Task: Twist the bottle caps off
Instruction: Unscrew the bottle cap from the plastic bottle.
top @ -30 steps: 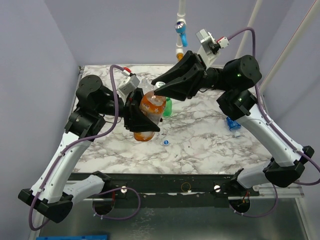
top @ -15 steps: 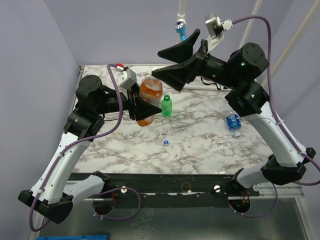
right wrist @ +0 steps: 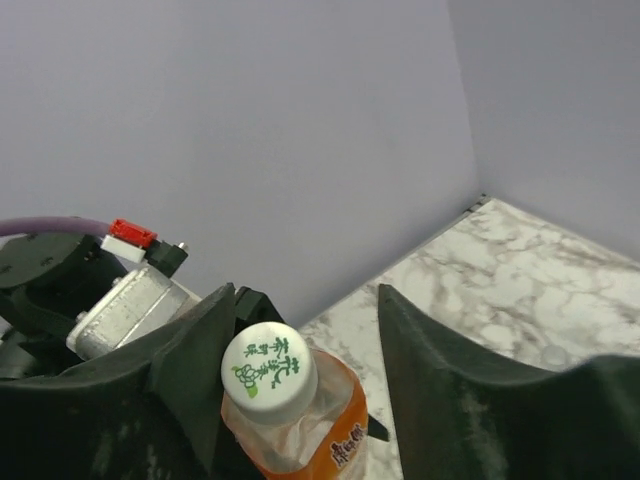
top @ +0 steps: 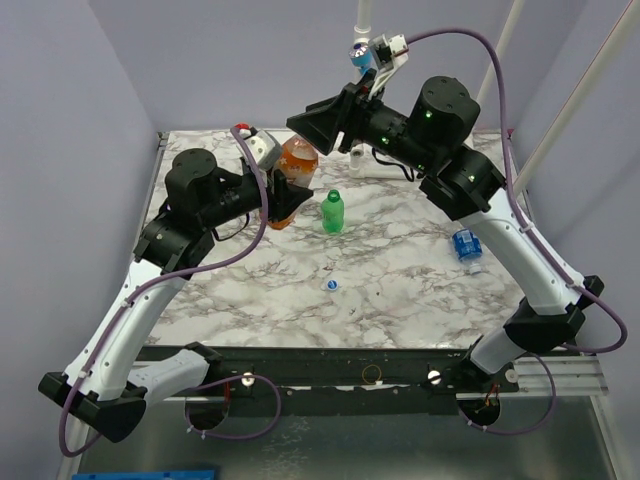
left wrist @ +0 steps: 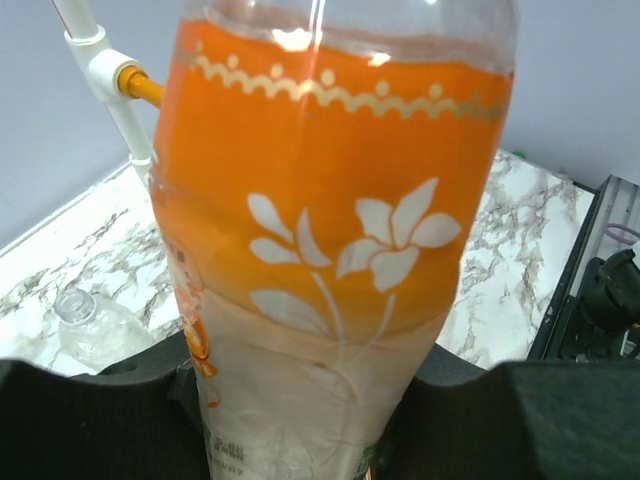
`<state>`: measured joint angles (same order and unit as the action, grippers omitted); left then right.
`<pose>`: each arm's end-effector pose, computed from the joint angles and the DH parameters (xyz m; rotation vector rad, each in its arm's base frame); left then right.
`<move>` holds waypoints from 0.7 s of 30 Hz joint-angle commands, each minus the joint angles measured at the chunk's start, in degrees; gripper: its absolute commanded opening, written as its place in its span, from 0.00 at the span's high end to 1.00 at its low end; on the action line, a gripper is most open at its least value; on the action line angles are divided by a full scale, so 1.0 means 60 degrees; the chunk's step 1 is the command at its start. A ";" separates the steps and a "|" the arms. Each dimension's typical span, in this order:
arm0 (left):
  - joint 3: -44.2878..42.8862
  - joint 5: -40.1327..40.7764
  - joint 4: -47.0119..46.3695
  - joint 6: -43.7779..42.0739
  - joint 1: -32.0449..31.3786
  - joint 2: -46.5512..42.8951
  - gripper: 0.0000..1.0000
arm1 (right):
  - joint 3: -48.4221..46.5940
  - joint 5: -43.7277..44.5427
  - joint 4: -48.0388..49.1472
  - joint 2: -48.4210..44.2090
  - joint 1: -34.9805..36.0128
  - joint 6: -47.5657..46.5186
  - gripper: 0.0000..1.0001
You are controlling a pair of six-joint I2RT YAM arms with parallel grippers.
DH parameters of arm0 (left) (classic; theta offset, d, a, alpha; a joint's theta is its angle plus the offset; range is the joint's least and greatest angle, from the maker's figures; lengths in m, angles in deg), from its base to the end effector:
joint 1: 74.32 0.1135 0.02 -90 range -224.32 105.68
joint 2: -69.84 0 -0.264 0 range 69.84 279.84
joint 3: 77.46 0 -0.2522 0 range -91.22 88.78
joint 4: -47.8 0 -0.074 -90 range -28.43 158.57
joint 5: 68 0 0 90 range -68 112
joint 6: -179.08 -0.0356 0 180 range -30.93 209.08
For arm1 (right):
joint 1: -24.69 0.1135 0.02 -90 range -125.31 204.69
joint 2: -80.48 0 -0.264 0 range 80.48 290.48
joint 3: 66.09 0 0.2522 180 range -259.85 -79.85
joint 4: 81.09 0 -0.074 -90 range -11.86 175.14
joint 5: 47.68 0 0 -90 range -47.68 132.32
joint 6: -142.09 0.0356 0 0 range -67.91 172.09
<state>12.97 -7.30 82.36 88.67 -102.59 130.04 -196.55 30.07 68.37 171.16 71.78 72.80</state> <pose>0.1795 -0.1163 0.4568 0.7971 1.5139 -0.7881 0.2153 0.2427 0.5563 -0.5263 1.4167 1.1169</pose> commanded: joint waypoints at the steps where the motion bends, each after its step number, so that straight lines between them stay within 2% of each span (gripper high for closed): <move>1: 0.0025 0.0599 0.0156 -0.0342 -0.0078 -0.0015 1.00 | 0.0147 0.0375 0.0301 -0.0134 0.0062 0.0105 0.49; 4: 0.0059 0.0545 0.0198 -0.0320 -0.0078 -0.0052 1.00 | 0.0406 0.0296 0.0560 -0.0230 0.0062 0.0248 0.75; 8: 0.0020 0.0187 0.0185 -0.0117 -0.0078 -0.0102 1.00 | 0.0601 0.0086 0.0723 -0.0380 0.0062 0.0346 0.98; 12: -0.0172 -0.1334 0.0122 0.0521 -0.0078 -0.0168 1.00 | 0.1129 -0.1276 0.1396 -0.0791 0.0040 0.0048 0.99; 15: -0.0372 -0.3991 -0.0124 0.1388 -0.0078 -0.0281 1.00 | 0.1339 -0.3262 0.1750 -0.1067 -0.0022 -0.0316 0.99; 18: -0.0469 -0.6523 -0.1334 0.3776 -0.0078 -0.0126 1.00 | 0.1514 -0.4827 0.1995 -0.1252 -0.0037 -0.0307 0.99; 19: -0.0520 -0.6853 -0.1534 0.4442 -0.0078 -0.0033 1.00 | 0.1808 -0.5450 0.2445 -0.1386 -0.0041 -0.0192 0.99; 21: -0.0641 -0.7025 -0.1627 0.4672 -0.0078 0.0015 1.00 | 0.2380 -0.6535 0.3471 -0.1629 -0.0068 0.0161 0.99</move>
<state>12.27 -32.04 80.74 102.03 -102.85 129.93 -187.29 9.46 79.98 164.10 71.34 72.51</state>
